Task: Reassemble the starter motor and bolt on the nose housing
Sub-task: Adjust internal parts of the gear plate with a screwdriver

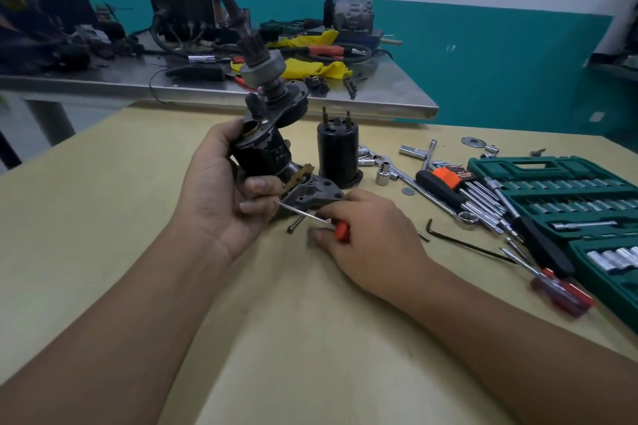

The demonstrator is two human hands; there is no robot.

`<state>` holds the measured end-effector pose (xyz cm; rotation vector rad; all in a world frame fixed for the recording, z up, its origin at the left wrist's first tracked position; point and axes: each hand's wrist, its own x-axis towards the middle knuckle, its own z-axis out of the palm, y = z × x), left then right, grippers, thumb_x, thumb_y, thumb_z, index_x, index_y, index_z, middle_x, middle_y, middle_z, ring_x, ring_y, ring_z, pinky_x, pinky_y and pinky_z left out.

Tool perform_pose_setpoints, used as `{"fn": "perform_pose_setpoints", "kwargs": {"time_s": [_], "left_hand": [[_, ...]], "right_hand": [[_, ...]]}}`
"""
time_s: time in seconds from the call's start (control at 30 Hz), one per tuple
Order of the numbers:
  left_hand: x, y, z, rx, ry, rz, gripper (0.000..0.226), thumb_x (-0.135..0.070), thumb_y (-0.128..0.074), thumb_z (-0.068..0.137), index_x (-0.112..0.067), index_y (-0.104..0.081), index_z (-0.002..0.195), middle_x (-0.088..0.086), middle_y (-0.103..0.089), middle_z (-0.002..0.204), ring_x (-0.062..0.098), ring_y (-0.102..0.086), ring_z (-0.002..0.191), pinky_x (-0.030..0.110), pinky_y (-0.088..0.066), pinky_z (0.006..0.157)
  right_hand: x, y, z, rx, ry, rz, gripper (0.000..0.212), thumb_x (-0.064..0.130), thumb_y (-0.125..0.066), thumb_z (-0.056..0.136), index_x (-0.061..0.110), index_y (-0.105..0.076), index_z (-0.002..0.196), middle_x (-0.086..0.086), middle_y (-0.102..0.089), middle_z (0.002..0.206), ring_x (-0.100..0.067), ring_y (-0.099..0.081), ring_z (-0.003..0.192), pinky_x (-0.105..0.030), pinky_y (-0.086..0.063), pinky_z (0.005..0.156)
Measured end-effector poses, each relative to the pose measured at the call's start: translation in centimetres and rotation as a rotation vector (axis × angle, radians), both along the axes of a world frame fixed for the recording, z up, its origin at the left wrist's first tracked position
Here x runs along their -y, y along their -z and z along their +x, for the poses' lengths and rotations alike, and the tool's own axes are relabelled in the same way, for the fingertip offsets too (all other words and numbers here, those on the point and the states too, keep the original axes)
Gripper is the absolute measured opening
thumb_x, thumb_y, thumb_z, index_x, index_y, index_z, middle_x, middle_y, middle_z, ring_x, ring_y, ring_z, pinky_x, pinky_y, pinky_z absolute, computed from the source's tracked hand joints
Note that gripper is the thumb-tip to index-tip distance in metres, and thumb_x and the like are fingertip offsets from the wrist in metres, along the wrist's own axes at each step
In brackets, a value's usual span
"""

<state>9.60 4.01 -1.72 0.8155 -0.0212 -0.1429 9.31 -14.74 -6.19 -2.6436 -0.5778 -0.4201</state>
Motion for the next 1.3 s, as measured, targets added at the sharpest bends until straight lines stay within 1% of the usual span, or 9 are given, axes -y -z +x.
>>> {"fn": "perform_pose_setpoints", "kwargs": {"time_s": [0.17,0.37,0.43,0.57,0.7,0.87,1.03,1.13,1.3], "left_hand": [[-0.2,0.1,0.2,-0.029,-0.029,0.021,0.028,-0.042,-0.052,0.097,-0.016,-0.056,0.106,0.001,-0.054,0.103,0.001,-0.037,0.033,0.012,-0.022,0.023],[0.5,0.1,-0.2,-0.03,-0.053,0.04,0.027,-0.042,-0.053,0.098,-0.016,-0.06,0.097,0.003,-0.055,0.099,0.001,-0.035,0.033,0.012,-0.022,0.024],[0.7,-0.2,-0.5,-0.036,-0.066,0.074,0.024,-0.04,-0.053,0.098,-0.017,-0.059,0.095,0.002,-0.054,0.097,0.002,-0.033,0.033,0.011,-0.02,0.025],[1.6,-0.8,-1.3,-0.078,-0.129,0.256,0.019,-0.038,-0.054,0.1,-0.019,-0.055,0.098,0.002,-0.052,0.082,0.005,-0.03,0.034,0.011,-0.018,0.027],[4.4,-0.2,-2.4,-0.149,-0.081,0.345,0.019,-0.039,-0.056,0.097,-0.021,-0.058,0.102,0.003,-0.059,0.071,0.006,-0.03,0.031,0.008,-0.017,0.031],[7.1,1.4,-3.0,-0.216,-0.088,0.413,0.016,-0.035,-0.061,0.094,-0.023,-0.063,0.105,0.004,-0.056,0.069,0.008,-0.032,0.03,0.008,-0.02,0.037],[7.4,2.2,-3.2,-0.149,-0.09,0.552,0.015,-0.028,-0.058,0.093,-0.034,-0.072,0.094,0.0,-0.064,0.064,0.011,-0.035,0.031,0.01,-0.024,0.042],[7.6,2.3,-3.2,-0.107,-0.069,0.594,0.019,-0.025,-0.057,0.094,-0.035,-0.073,0.096,0.002,-0.071,0.072,0.013,-0.036,0.031,0.01,-0.025,0.043],[8.1,2.5,-3.3,-0.066,-0.034,0.667,0.022,-0.021,-0.059,0.092,-0.035,-0.074,0.1,0.01,-0.071,0.087,0.014,-0.036,0.031,0.011,-0.026,0.044]], "right_hand": [[-0.5,-0.5,0.4,-0.13,0.064,-0.078,0.026,0.052,-0.067,0.093,0.033,-0.074,0.109,0.01,-0.063,0.095,-0.018,-0.06,0.089,-0.034,-0.052,0.073],[0.2,-1.4,0.3,-0.204,0.065,-0.129,0.021,0.046,-0.066,0.095,0.03,-0.066,0.109,0.006,-0.061,0.101,-0.018,-0.058,0.094,-0.032,-0.048,0.075],[1.3,-1.6,0.1,-0.201,0.062,0.09,0.009,0.039,-0.071,0.094,0.033,-0.064,0.092,0.01,-0.062,0.092,-0.011,-0.058,0.087,-0.027,-0.043,0.07],[5.1,-2.7,-0.1,0.038,0.106,0.744,0.021,0.014,-0.079,0.087,0.033,-0.073,0.08,0.016,-0.07,0.073,-0.002,-0.064,0.068,-0.027,-0.051,0.065],[6.4,-4.0,-0.3,0.203,0.072,0.982,0.026,0.006,-0.081,0.085,0.031,-0.074,0.081,0.01,-0.072,0.074,-0.006,-0.065,0.063,-0.03,-0.053,0.06],[6.2,-4.1,-0.6,0.272,-0.06,0.897,0.023,0.004,-0.082,0.084,0.026,-0.072,0.085,0.008,-0.068,0.069,-0.006,-0.059,0.058,-0.023,-0.047,0.06],[6.2,-3.6,-0.6,0.144,-0.244,0.737,0.025,-0.007,-0.081,0.079,0.015,-0.073,0.084,0.017,-0.068,0.072,0.002,-0.066,0.064,-0.009,-0.048,0.062],[6.4,-3.3,-0.2,0.155,-0.226,0.585,0.02,0.0,-0.084,0.078,0.017,-0.077,0.085,0.013,-0.072,0.078,-0.004,-0.069,0.075,-0.019,-0.054,0.069],[6.2,-2.9,-0.2,0.13,-0.187,0.543,0.017,0.009,-0.086,0.074,0.021,-0.078,0.081,0.007,-0.074,0.076,-0.01,-0.069,0.076,-0.034,-0.058,0.07]]}}
